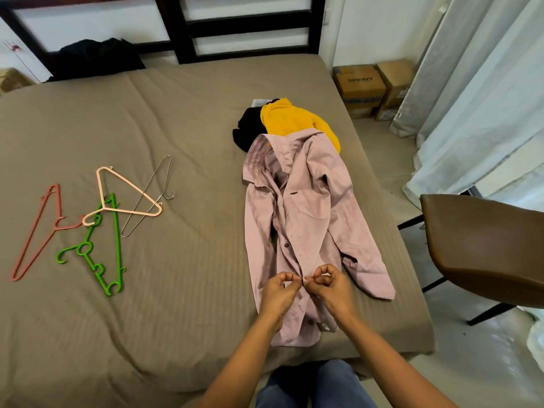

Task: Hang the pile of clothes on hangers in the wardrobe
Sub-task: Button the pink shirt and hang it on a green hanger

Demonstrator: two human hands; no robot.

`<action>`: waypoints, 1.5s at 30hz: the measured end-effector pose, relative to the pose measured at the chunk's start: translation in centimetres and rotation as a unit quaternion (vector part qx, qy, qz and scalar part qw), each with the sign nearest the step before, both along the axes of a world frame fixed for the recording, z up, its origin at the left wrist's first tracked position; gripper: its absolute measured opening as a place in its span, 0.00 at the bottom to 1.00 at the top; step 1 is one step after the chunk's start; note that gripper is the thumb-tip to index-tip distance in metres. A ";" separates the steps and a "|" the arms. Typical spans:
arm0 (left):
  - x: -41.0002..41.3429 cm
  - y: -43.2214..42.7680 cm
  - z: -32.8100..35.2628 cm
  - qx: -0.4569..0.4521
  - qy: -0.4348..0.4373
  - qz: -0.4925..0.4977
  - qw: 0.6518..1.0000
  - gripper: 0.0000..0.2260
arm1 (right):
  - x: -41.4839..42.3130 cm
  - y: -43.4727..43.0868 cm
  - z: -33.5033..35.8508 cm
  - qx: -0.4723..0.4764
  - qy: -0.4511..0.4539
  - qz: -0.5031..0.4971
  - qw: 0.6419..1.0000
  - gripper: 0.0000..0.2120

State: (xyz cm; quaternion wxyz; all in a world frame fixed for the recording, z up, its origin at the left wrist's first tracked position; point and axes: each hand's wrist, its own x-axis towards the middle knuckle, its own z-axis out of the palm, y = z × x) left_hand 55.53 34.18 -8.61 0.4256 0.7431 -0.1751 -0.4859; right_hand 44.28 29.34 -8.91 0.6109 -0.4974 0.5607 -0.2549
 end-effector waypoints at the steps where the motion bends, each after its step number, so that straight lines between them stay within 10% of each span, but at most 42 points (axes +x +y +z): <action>1: -0.1 0.0 0.0 -0.001 0.010 0.013 1.000 0.05 | 0.0 -0.1 -0.1 -0.005 0.009 0.000 1.000 0.09; 29: -0.3 -0.6 -0.5 0.110 0.078 0.076 0.988 0.15 | 0.2 1.7 -0.2 -0.149 0.113 0.044 0.981 0.10; 40: -0.5 -0.6 -1.0 0.068 0.178 0.035 0.981 0.12 | -0.7 -0.2 0.5 0.187 -0.105 0.010 0.977 0.13; 45: -0.7 -0.6 -1.7 0.050 0.158 0.019 0.986 0.05 | -0.6 -0.6 0.0 0.125 -0.053 0.032 0.990 0.10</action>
